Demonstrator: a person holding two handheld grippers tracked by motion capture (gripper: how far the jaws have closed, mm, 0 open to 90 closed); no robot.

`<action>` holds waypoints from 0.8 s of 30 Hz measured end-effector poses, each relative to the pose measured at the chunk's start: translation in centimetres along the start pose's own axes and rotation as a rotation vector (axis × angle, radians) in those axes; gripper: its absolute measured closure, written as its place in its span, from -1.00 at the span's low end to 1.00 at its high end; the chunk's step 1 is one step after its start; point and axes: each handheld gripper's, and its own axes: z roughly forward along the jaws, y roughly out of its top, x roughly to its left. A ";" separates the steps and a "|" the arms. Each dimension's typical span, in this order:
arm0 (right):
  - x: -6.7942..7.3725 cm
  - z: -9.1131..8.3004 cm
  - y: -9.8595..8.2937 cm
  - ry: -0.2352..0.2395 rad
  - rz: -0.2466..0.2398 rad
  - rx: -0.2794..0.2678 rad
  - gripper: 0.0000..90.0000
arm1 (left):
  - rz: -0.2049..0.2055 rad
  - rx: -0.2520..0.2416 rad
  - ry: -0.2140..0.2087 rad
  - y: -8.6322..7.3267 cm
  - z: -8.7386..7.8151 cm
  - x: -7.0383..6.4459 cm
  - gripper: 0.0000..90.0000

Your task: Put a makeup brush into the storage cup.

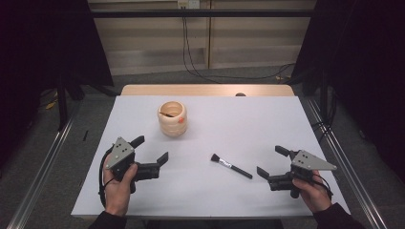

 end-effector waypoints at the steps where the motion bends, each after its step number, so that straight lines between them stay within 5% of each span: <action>1: 0.0 0.0 0.0 0.000 -0.002 0.000 -1.00 | -0.007 -0.002 0.001 -0.2 -0.2 -0.1 -0.97; 13: 0.0 -0.1 0.0 -0.001 0.003 0.000 -1.00 | -0.013 -0.008 0.009 -2.0 -2.6 -1.3 -0.98; 24: -0.1 0.0 0.0 0.001 0.000 0.003 -1.00 | -0.009 0.001 -0.011 -2.9 -2.5 -1.8 -0.98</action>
